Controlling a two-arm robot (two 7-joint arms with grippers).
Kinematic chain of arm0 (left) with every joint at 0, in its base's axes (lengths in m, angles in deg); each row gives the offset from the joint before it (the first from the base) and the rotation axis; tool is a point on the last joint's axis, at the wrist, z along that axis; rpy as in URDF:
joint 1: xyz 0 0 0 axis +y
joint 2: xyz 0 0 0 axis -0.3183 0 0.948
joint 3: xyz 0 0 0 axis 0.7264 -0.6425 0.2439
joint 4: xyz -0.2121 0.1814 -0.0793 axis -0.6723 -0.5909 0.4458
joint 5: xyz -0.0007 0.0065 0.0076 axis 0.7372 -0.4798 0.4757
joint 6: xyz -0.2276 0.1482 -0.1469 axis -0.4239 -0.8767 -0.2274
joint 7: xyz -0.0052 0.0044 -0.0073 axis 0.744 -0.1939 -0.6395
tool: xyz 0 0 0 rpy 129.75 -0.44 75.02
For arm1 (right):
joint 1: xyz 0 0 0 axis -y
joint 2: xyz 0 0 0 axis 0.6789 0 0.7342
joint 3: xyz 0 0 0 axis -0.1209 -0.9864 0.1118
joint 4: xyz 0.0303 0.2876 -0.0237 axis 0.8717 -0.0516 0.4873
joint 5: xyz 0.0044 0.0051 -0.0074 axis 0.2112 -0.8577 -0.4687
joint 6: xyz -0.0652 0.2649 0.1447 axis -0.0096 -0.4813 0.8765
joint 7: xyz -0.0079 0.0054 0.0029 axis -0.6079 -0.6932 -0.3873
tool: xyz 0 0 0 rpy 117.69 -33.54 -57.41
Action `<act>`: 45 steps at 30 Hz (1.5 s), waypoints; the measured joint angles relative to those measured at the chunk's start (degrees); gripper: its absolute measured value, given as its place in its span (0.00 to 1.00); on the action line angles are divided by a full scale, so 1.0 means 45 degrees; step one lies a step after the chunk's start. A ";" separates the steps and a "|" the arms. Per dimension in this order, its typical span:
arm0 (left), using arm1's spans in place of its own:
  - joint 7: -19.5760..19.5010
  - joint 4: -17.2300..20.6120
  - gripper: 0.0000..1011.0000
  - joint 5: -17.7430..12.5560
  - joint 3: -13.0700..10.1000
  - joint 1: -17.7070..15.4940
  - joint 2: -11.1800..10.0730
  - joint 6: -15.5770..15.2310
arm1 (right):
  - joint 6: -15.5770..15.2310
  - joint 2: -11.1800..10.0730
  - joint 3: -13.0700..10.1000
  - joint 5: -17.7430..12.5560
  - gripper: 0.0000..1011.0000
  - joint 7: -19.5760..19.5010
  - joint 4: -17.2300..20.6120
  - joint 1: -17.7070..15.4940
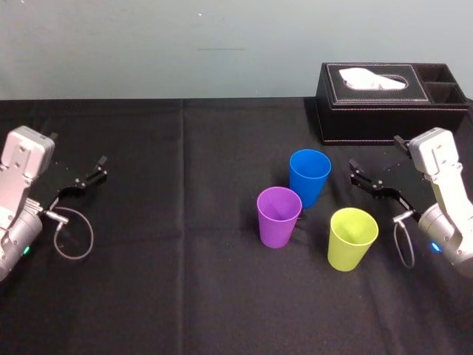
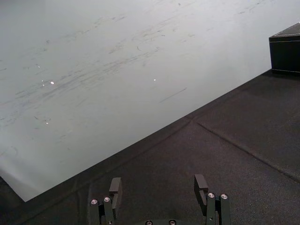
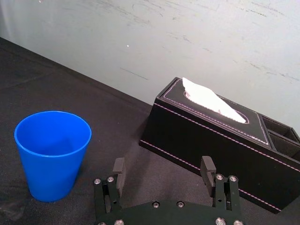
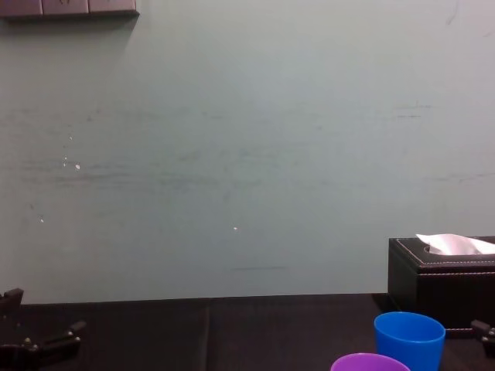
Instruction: Stack the three plastic cups sequentially using one hand.
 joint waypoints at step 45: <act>0.0000 0.0000 1.00 0.0000 0.0000 0.0000 0.0000 0.0000 | 0.0000 0.0000 0.0000 0.0000 0.99 0.0001 0.0000 0.0000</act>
